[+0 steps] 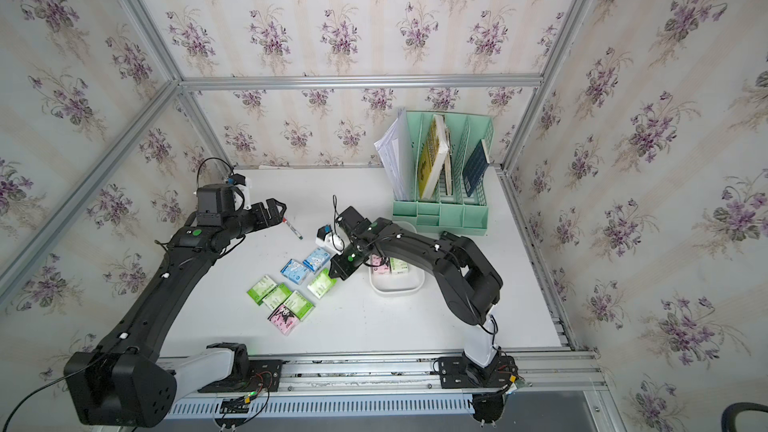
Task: Put the pocket tissues into the storage box
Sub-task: Place the pocket tissues in the storage box.
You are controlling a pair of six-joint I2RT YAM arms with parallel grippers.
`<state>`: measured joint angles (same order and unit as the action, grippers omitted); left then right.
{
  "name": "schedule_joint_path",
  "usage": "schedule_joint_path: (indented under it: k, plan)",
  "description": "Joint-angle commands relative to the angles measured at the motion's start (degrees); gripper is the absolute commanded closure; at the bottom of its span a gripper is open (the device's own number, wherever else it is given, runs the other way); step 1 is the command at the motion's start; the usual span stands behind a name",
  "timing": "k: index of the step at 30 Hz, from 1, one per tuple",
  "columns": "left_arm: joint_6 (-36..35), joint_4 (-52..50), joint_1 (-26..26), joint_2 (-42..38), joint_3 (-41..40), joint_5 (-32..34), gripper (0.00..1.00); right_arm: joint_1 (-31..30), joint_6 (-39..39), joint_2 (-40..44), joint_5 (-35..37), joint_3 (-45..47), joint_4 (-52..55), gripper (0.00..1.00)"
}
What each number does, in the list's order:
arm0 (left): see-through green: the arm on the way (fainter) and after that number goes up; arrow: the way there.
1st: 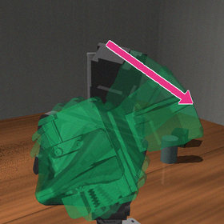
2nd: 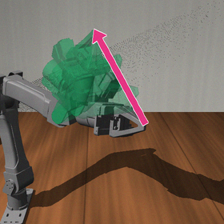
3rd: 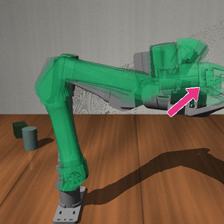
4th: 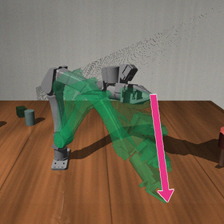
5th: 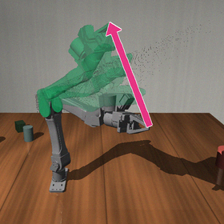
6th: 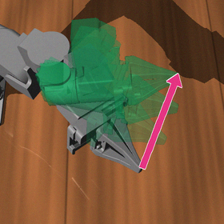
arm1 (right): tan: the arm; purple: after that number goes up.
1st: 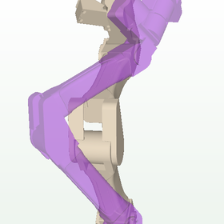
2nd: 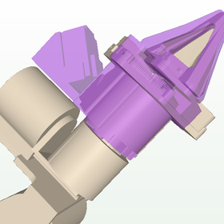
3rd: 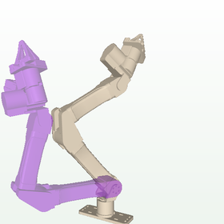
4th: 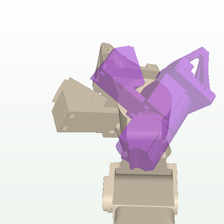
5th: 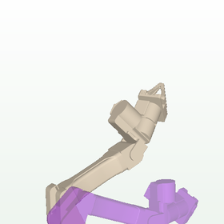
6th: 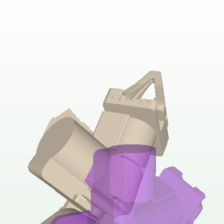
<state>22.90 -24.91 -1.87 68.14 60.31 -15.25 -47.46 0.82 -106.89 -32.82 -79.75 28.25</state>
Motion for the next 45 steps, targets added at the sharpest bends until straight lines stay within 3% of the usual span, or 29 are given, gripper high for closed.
schedule_joint_path:
  k: [1, 8, 14, 26, 42, 45]
  plan:
    - [0.05, 0.32, 0.07, 0.13, 0.42, -0.57, 0.01, 3.95, 6.13, 3.48, -0.33, 1.29, -4.88, 1.0]
    - [0.55, 1.5, 0.02, 0.76, 0.18, -1.35, 0.01, 19.05, 10.31, 15.31, 4.17, 10.03, -1.69, 1.0]
    - [1.7, 3.46, -0.07, 1.8, -0.64, -2.36, 0.01, 24.28, 11.12, 23.45, 8.99, 17.96, 2.19, 1.0]
    - [1.37, 3.1, -0.06, 1.68, -0.59, -1.89, 0.01, 24.47, 13.25, 26.5, 9.47, 28.09, 2.45, 1.0]
    - [1.26, 3.19, -0.1, 1.81, -0.99, -1.38, 0.01, 19.78, 17.86, 26.12, 7.33, 30.96, 0.84, 1.0]
    - [0.88, 3.04, -0.11, 2.18, -0.68, -1.45, 0.01, 19.78, 18.05, 25.51, 7.55, 30.97, 0.84, 0.95]
